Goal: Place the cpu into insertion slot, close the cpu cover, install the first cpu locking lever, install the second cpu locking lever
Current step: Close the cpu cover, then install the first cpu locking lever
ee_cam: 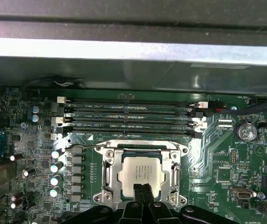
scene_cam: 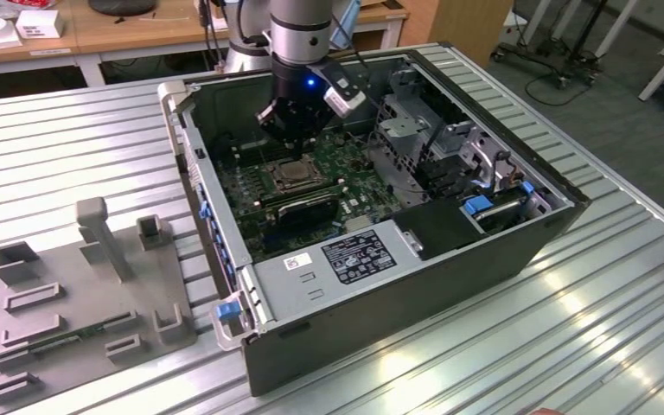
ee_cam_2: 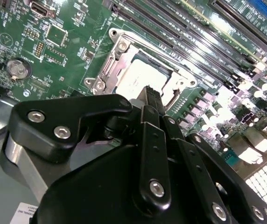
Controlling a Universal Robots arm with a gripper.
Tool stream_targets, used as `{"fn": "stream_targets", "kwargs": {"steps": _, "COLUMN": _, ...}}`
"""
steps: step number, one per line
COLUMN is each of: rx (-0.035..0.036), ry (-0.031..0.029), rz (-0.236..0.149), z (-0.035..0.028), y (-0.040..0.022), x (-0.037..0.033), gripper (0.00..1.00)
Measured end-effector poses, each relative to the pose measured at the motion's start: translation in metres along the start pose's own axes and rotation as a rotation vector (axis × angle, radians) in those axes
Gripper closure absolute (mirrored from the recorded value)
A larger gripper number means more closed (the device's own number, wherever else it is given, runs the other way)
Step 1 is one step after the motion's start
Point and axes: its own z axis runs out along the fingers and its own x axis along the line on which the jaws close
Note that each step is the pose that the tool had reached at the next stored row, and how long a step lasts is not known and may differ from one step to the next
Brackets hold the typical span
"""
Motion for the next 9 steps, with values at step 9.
{"fn": "stream_targets", "kwargs": {"steps": 9, "rx": 0.0, "ry": 0.0001, "rz": 0.0, "z": 0.0, "y": 0.0, "x": -0.0006, "gripper": 0.89}}
